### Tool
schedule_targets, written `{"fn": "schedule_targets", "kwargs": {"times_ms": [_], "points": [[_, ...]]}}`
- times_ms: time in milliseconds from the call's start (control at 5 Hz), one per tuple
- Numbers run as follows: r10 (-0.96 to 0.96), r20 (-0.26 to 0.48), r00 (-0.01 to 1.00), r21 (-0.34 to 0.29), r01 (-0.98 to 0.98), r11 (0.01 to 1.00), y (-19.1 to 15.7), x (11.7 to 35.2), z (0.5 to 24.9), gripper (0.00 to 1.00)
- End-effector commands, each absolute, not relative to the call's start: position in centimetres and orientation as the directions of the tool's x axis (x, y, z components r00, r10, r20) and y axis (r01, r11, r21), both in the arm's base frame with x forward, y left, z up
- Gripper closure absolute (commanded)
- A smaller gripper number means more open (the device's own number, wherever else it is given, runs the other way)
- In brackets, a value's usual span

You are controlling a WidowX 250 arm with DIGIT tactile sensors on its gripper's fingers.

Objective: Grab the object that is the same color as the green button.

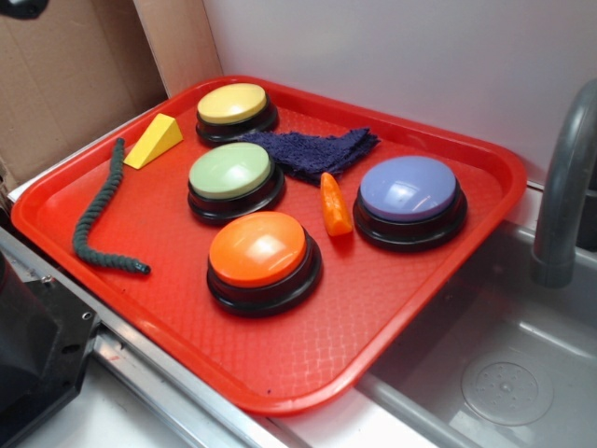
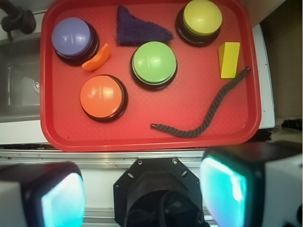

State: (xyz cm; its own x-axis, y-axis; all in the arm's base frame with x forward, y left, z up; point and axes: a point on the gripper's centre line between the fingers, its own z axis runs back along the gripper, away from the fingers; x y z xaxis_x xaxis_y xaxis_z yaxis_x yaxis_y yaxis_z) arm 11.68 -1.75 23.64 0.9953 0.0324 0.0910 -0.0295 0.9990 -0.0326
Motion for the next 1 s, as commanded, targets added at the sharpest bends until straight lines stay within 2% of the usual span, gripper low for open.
{"fn": "schedule_targets", "kwargs": {"times_ms": [0,200,400,800], "points": [[0.032,0.091,0.995,-0.033,-0.030,0.999,-1.7,11.7,23.6,0.00],[0.125,0.106,0.986,-0.056,-0.119,0.991,0.0,12.4,21.7,0.00],[0.254,0.159,0.954,-0.060,-0.248,0.967,2.1,13.0,19.3,0.00],[0.474,0.190,0.860,-0.075,-0.469,0.880,6.0,13.8,13.9,0.00]]}}
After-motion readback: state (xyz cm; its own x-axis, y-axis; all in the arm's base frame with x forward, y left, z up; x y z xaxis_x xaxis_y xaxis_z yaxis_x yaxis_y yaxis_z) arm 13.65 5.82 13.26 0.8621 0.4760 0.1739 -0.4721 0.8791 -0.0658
